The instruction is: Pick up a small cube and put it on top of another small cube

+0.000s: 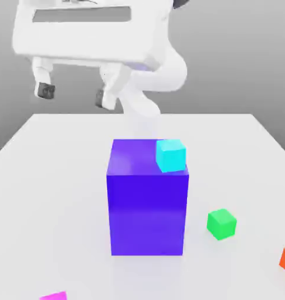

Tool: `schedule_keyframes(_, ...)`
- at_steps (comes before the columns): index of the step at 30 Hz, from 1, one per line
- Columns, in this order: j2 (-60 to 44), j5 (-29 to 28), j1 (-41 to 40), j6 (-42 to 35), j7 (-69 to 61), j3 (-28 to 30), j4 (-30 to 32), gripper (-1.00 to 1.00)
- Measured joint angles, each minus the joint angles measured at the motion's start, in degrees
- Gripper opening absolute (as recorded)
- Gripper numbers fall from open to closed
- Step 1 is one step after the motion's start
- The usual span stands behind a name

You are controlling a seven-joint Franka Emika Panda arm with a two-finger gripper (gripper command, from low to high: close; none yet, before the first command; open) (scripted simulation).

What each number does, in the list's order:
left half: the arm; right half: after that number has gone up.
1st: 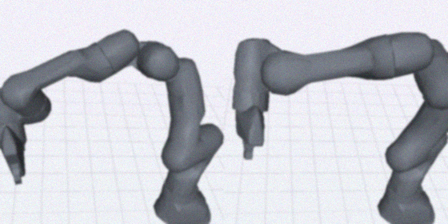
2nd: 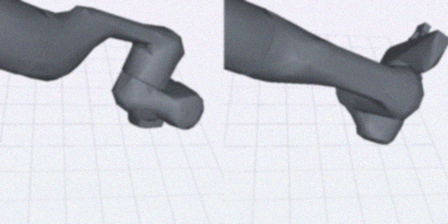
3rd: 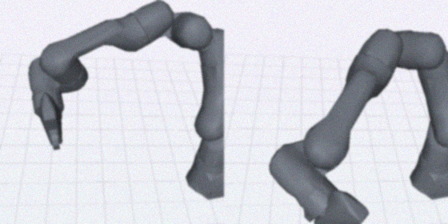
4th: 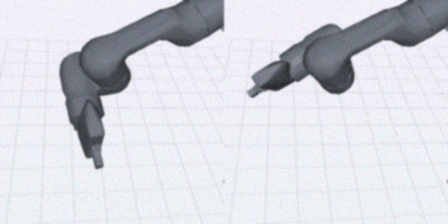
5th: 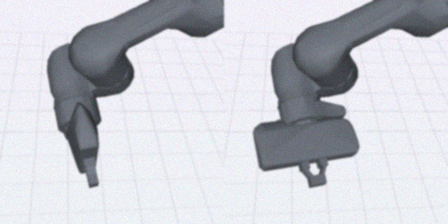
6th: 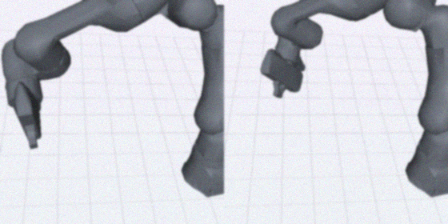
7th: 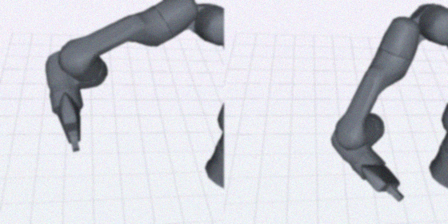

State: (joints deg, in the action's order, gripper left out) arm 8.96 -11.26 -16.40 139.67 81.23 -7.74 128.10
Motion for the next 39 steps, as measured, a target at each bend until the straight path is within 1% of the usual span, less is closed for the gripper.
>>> schedule_keyframes(4, -8.19, -1.3, -1.85, 1.91, 7.14, 0.8, -0.79, 0.0)
schedule_keyframes(8, -16.13, -0.91, -2.86, 4.07, 13.12, 1.64, -1.5, 0.0)
schedule_keyframes(12, -23.76, 1.46, -3.54, 6.46, 17.74, 2.58, -2.13, 0.0)
schedule_keyframes(17, -32.97, 6.35, -4.99, 9.93, 21.56, 2.81, -3.0, 0.0)
schedule_keyframes(20, -39.22, 6.26, -4.73, 14.36, 22.49, 3.41, -4.3, 0.0)
schedule_keyframes(21, -41.01, 6.08, -4.52, 15.7, 22.67, 3.67, -4.69, -1.0)
schedule_keyframes(28, -41.27, 6.11, -4.51, 15.98, 22.69, 3.7, -4.74, -1.0)
schedule_keyframes(32, -34.23, 7.24, -5.26, 10.92, 21.75, 2.74, -3.3, -1.0)
schedule_keyframes(34, -30.39, 8.54, -4.73, 10.76, 21.39, 0.86, -1.97, -1.0)
schedule_keyframes(39, -20.56, 11.75, 0.27, 11.71, 23.67, -5.37, 4.69, -1.0)
